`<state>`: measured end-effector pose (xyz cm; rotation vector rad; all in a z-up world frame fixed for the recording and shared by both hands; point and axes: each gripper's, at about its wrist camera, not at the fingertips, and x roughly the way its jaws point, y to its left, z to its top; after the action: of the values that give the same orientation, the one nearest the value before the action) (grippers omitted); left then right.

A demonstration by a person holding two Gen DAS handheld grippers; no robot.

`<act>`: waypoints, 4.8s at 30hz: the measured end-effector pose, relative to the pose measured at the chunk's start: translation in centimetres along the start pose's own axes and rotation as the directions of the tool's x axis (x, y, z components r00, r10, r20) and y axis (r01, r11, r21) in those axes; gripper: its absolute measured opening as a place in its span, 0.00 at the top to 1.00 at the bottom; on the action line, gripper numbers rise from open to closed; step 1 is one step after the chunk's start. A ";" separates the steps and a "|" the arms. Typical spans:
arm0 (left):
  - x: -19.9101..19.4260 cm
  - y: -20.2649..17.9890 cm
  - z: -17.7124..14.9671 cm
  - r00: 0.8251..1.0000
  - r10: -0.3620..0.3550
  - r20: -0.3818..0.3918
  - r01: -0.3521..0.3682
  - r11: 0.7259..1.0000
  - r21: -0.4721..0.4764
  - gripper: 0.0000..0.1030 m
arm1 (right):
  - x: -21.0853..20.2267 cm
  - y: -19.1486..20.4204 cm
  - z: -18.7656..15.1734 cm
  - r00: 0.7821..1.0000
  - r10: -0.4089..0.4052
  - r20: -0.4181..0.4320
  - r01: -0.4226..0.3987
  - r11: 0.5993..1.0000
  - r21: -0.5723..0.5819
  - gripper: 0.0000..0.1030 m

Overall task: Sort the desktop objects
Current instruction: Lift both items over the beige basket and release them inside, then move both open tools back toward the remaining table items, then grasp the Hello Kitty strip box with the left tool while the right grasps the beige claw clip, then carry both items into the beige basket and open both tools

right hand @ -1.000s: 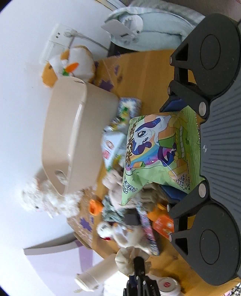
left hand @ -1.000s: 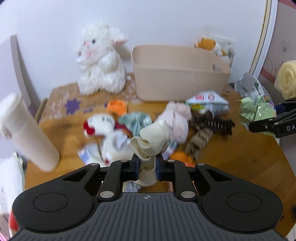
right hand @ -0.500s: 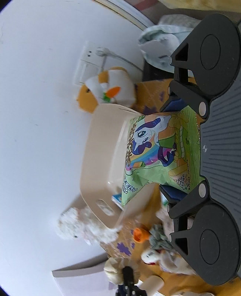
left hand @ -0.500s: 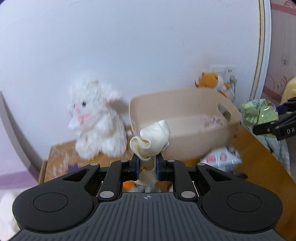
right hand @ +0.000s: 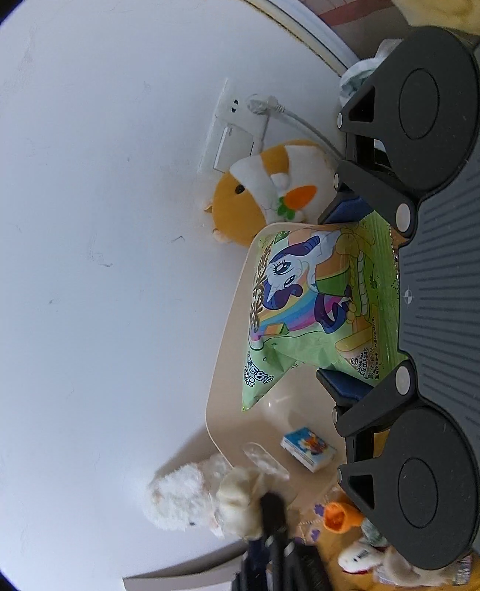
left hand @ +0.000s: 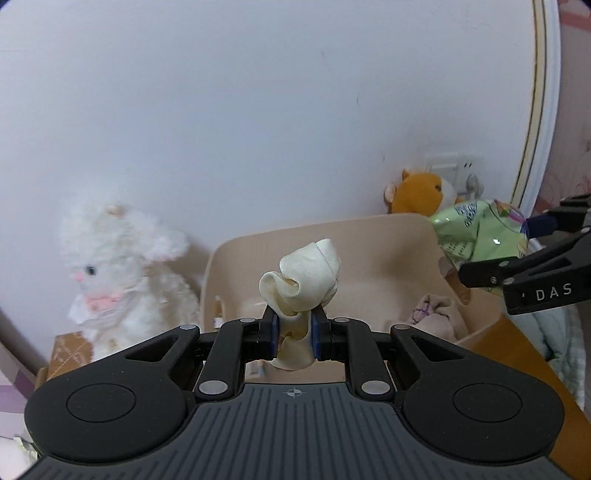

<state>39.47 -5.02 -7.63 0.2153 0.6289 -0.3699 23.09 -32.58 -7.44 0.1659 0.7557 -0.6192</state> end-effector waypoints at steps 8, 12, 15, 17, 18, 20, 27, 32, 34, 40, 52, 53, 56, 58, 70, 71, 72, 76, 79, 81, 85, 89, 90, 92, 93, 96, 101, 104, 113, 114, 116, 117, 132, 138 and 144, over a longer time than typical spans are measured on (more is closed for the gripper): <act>5.0 -1.2 0.0 0.994 0.079 -0.078 -0.079 0.997 0.005 0.84 | 3.7 0.5 0.6 0.998 -0.018 -0.063 0.016 0.999 -0.035 0.24; 6.0 -1.1 -0.4 0.990 0.088 -0.111 -0.087 0.996 0.009 0.84 | 5.0 1.1 0.3 0.996 -0.024 -0.091 0.019 0.999 -0.047 0.24; 6.0 -1.3 -0.4 0.991 0.088 -0.098 -0.087 0.996 0.011 0.76 | 5.3 1.7 0.1 0.995 -0.019 -0.098 0.011 0.997 -0.072 0.24; 5.8 -1.4 -0.4 0.993 0.071 -0.090 -0.069 0.997 0.018 0.61 | 5.4 2.0 0.0 0.994 -0.016 -0.108 0.006 0.995 -0.096 0.23; 5.6 -1.5 -0.4 0.994 0.069 -0.081 -0.067 0.998 0.023 0.54 | 5.4 2.2 0.0 0.994 -0.024 -0.110 0.012 0.994 -0.106 0.19; 5.2 -1.7 -0.3 0.996 0.066 -0.061 -0.064 0.997 0.031 0.42 | 5.4 2.1 0.0 0.993 -0.026 -0.113 0.013 0.994 -0.108 0.18; 4.0 -1.4 -0.3 0.998 0.066 -0.024 -0.065 0.997 0.045 0.30 | 4.3 2.0 0.0 0.995 -0.009 -0.095 0.001 0.997 -0.080 0.01; 1.8 0.1 -1.3 0.996 0.085 -0.018 -0.086 0.996 -0.033 0.28 | 1.7 2.0 -0.7 1.000 0.019 -0.012 -0.020 0.997 -0.073 0.00; 0.8 0.9 -2.2 0.996 0.087 -0.030 -0.089 0.993 -0.080 0.28 | 0.9 2.2 -1.0 1.000 0.031 -0.002 -0.031 0.997 -0.073 0.00; -1.7 2.9 -5.4 0.990 0.116 -0.086 -0.129 0.978 -0.163 0.28 | -1.0 2.9 -2.6 0.998 0.067 -0.012 -0.068 0.992 -0.106 0.00; -6.0 6.1 -11.8 0.974 0.093 -0.207 -0.138 0.967 -0.215 0.28 | -3.0 5.6 -9.2 0.980 0.140 -0.139 -0.154 0.984 -0.089 0.00; -6.4 6.2 -12.4 0.973 0.080 -0.218 -0.130 0.965 -0.226 0.28 | -3.2 5.8 -9.9 0.977 0.155 -0.146 -0.165 0.984 -0.065 0.00; -7.4 6.2 -14.1 0.967 0.048 -0.250 -0.105 0.969 -0.224 0.28 | -3.6 6.9 -11.9 0.964 0.203 -0.174 -0.206 0.979 0.001 0.00; -7.9 6.0 -14.9 0.963 0.038 -0.268 -0.095 0.975 -0.201 0.28 | -3.7 7.7 -13.0 0.957 0.219 -0.189 -0.220 0.975 0.016 0.00; -8.0 5.5 -20.0 0.872 -0.079 -0.483 -0.008 0.985 -0.175 0.28 | -2.7 12.2 -16.1 0.930 0.272 -0.247 -0.265 0.962 0.064 0.00; -8.0 5.5 -20.3 0.865 -0.093 -0.492 0.002 0.983 -0.182 0.28 | -2.6 12.5 -16.1 0.930 0.267 -0.252 -0.258 0.964 0.067 0.00; -8.0 5.4 -20.5 0.861 -0.102 -0.498 0.008 0.982 -0.187 0.28 | -2.3 12.7 -16.2 0.930 0.263 -0.258 -0.253 0.965 0.072 0.00; -7.6 5.0 -21.0 0.850 -0.136 -0.508 0.033 0.978 -0.206 0.28 | -1.8 13.2 -16.2 0.930 0.255 -0.266 -0.236 0.967 0.100 0.00; -7.0 4.4 -21.2 0.842 -0.144 -0.520 0.045 0.979 -0.197 0.28 | -1.2 13.5 -16.0 0.938 0.214 -0.272 -0.192 0.976 0.105 0.00; -6.5 3.8 -21.3 0.839 -0.145 -0.524 0.053 0.981 -0.187 0.28 | -0.9 13.4 -15.8 0.940 0.207 -0.272 -0.177 0.975 0.133 0.00; -5.4 2.8 -21.4 0.834 -0.145 -0.532 0.059 0.983 -0.176 0.36 | -0.1 13.0 -15.7 0.940 0.170 -0.296 -0.117 0.975 0.190 0.00; -5.1 1.5 -21.2 0.841 -0.163 -0.516 0.103 0.984 -0.144 0.42 | 0.1 12.4 -16.2 0.936 0.144 -0.321 -0.074 0.973 0.221 0.00; -5.1 1.2 -21.2 0.840 -0.173 -0.514 0.116 0.983 -0.141 0.46 | -0.1 12.2 -16.3 0.937 0.138 -0.320 -0.067 0.972 0.223 0.00; -5.1 0.7 -21.1 0.836 -0.198 -0.512 0.145 0.979 -0.142 0.52 | -0.4 11.7 -16.6 0.938 0.122 -0.323 -0.052 0.974 0.219 0.00; -5.2 0.6 -21.1 0.834 -0.206 -0.511 0.156 0.978 -0.140 0.56 | -0.6 11.4 -16.7 0.936 0.121 -0.330 -0.047 0.973 0.225 0.00; -5.2 0.2 -21.1 0.849 -0.186 -0.495 0.146 0.982 -0.119 0.68 | -1.3 10.1 -17.3 0.928 0.115 -0.354 -0.022 0.967 0.256 0.00; -4.9 0.6 -21.2 0.866 -0.145 -0.479 0.100 0.988 -0.118 0.72 | -2.3 8.5 -18.5 0.934 0.050 -0.354 0.032 0.975 0.221 0.00; -4.6 0.5 -21.2 0.869 -0.134 -0.475 0.091 0.989 -0.114 0.72 | -2.2 7.5 -19.2 0.926 0.075 -0.369 0.022 0.967 0.252 0.06; -3.7 -0.6 -20.5 0.876 -0.111 -0.470 0.097 0.994 -0.055 0.72 | -2.4 9.9 -18.8 0.923 0.120 -0.365 -0.043 0.976 0.214 0.08; -3.5 -0.7 -20.4 0.877 -0.110 -0.469 0.097 0.994 -0.052 0.72 | -2.6 10.2 -18.8 0.923 0.119 -0.367 -0.045 0.978 0.204 0.08; -3.4 -0.7 -20.3 0.878 -0.108 -0.467 0.097 0.994 -0.048 0.71 | -3.0 10.6 -19.1 0.919 0.124 -0.375 -0.051 0.979 0.198 0.08; -3.4 -0.7 -20.3 0.879 -0.106 -0.466 0.096 0.994 -0.046 0.71 | -3.1 10.8 -19.2 0.917 0.126 -0.378 -0.052 0.979 0.198 0.08; -3.7 -0.6 -20.6 0.892 -0.096 -0.441 0.089 0.995 -0.038 0.74 | -5.2 9.7 -21.2 0.929 0.175 -0.326 -0.111 0.973 0.204 0.51; -3.9 -0.7 -20.7 0.891 -0.098 -0.442 0.089 0.995 -0.042 0.76 | -5.2 10.2 -20.5 0.933 0.237 -0.269 -0.186 0.962 0.201 0.93; -4.4 -0.4 -21.0 0.889 -0.125 -0.441 0.101 0.992 -0.077 0.77 | -6.0 9.4 -20.0 0.940 0.265 -0.217 -0.223 0.955 0.197 0.93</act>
<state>24.87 2.18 -21.57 0.2156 1.1082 -0.4195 13.38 -15.09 -18.55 0.4929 0.9004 -0.4280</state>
